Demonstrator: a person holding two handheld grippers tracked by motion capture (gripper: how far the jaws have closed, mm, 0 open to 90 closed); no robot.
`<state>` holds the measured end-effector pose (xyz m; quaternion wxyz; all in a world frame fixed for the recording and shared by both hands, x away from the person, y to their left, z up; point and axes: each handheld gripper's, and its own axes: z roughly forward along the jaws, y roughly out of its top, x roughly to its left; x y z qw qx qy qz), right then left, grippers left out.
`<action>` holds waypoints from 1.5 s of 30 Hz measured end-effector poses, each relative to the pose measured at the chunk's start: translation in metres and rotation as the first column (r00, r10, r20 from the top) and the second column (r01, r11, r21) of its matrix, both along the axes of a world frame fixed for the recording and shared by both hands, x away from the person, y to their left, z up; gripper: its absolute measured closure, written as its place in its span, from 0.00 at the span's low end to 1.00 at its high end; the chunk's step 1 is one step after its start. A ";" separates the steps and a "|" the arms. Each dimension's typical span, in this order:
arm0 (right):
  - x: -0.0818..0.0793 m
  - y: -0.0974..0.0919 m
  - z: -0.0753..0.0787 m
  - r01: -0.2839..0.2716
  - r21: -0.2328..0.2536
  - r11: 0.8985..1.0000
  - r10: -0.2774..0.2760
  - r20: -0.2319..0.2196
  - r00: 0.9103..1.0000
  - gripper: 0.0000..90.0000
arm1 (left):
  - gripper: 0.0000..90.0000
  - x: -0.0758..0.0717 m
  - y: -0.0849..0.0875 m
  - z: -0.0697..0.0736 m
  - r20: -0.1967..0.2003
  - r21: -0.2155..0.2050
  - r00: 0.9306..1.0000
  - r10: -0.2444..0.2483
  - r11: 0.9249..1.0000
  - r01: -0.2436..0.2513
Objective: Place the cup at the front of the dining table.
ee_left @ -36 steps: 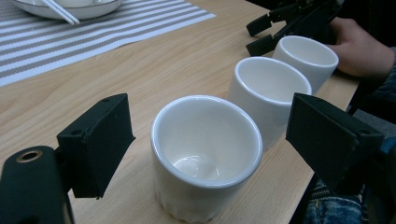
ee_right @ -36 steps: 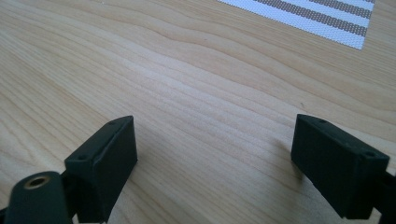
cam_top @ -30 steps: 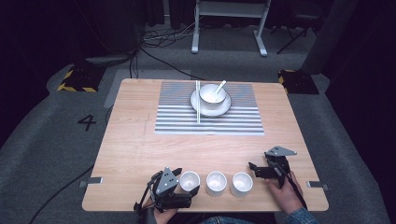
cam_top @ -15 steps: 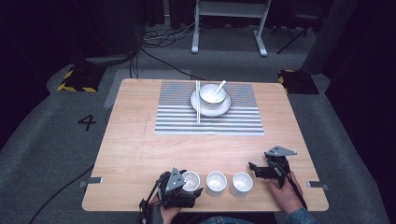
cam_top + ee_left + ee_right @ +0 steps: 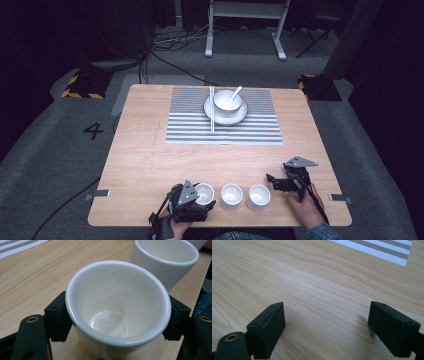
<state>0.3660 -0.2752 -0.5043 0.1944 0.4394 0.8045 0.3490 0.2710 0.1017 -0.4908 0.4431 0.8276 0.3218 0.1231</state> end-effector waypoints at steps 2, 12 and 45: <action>0.000 0.000 0.000 0.000 0.000 1.000 0.000 0.000 1.000 0.16 | 0.29 0.000 0.000 0.002 0.008 0.011 1.000 0.000 1.000 0.000; 0.000 0.000 0.000 0.000 0.000 1.000 0.000 0.000 1.000 0.16 | 0.30 -0.001 -0.001 0.017 0.013 0.010 1.000 -0.006 1.000 0.005; 0.001 0.000 0.000 -0.003 -0.001 1.000 0.003 0.002 1.000 0.16 | 0.30 0.035 0.033 0.080 0.021 0.039 0.999 0.034 0.999 -0.035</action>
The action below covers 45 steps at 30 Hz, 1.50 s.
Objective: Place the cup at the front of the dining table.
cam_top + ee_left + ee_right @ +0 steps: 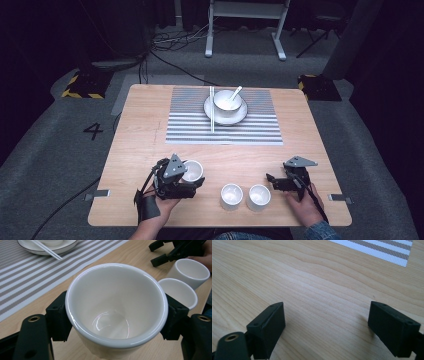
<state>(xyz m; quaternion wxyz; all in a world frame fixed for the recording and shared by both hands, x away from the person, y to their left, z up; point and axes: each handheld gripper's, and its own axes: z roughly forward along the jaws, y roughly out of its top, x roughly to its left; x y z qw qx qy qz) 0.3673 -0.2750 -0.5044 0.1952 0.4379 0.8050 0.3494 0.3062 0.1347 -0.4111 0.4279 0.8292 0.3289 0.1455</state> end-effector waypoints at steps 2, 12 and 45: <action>0.000 0.000 0.000 0.001 0.001 1.000 -0.001 0.000 1.000 0.16 | 0.30 0.002 0.001 0.004 0.000 -0.001 1.000 0.002 1.000 -0.002; 0.000 0.000 0.000 0.001 0.000 1.000 -0.001 0.000 1.000 0.16 | 0.30 0.029 0.008 0.013 -0.033 0.008 0.999 0.017 1.000 -0.017; 0.000 0.000 0.000 0.016 0.001 1.000 -0.016 0.000 1.000 0.16 | 0.30 0.116 0.019 0.047 0.023 -0.009 0.994 0.105 0.994 -0.105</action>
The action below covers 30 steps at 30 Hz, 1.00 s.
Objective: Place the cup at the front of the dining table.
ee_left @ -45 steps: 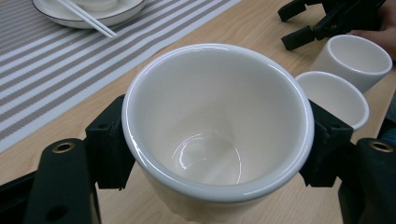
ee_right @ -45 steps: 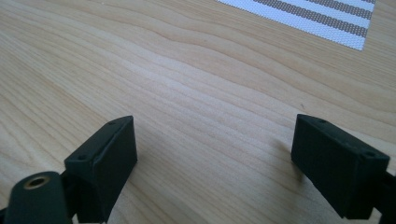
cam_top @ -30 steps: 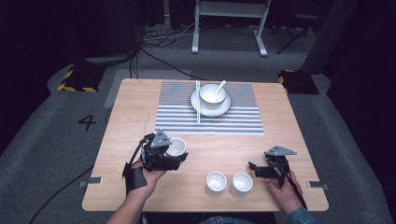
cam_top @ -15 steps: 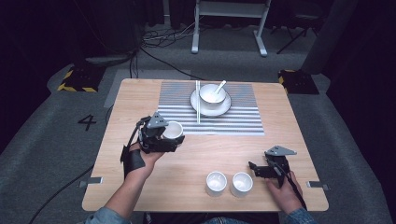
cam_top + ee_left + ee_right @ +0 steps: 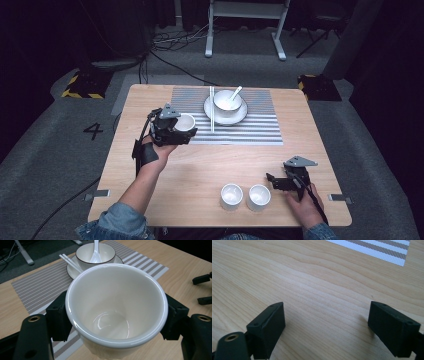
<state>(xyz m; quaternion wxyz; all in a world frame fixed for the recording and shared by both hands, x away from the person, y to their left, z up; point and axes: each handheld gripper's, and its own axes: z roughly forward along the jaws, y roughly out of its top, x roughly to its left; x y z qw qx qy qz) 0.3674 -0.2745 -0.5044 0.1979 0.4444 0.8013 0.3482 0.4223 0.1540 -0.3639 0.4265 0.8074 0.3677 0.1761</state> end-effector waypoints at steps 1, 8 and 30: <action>0.000 0.000 0.000 0.000 0.000 1.000 0.000 0.000 1.000 0.16 | 0.30 0.003 0.000 0.000 0.000 0.002 1.000 0.002 1.000 -0.002; 0.000 0.000 0.000 0.002 -0.001 1.000 -0.002 0.001 1.000 0.16 | 0.30 0.026 0.000 -0.004 0.001 -0.006 1.000 0.031 0.999 -0.031; 0.000 0.000 0.000 0.008 -0.001 1.000 -0.008 0.001 1.000 0.16 | 0.30 0.094 -0.007 -0.049 -0.037 -0.034 0.981 0.189 0.981 -0.191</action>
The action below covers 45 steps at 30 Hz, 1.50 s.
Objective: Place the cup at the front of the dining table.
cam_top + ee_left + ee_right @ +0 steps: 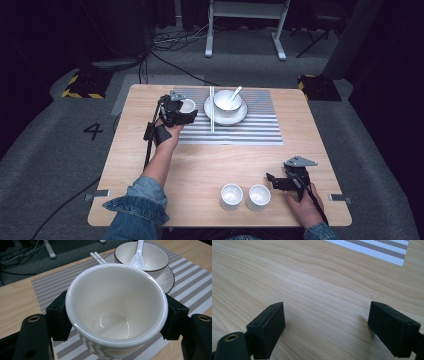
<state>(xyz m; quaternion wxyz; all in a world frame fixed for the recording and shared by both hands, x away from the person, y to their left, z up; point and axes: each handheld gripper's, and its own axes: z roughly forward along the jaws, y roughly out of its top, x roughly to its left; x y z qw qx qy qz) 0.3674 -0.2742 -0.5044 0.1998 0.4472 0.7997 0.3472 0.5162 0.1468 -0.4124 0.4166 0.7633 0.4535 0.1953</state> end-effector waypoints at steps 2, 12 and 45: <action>0.000 0.000 0.000 0.000 0.000 1.000 0.000 0.000 1.000 0.16 | 0.30 0.006 -0.001 -0.007 -0.019 -0.038 1.000 0.008 0.999 -0.009; 0.000 0.000 0.000 0.000 0.000 1.000 0.000 0.000 1.000 0.16 | 0.30 0.024 -0.016 -0.033 -0.036 0.033 0.998 0.042 0.999 -0.041; 0.000 0.000 0.000 0.000 0.000 1.000 0.000 0.000 1.000 0.16 | 0.29 0.026 -0.033 -0.060 -0.065 0.105 0.998 0.003 0.994 0.004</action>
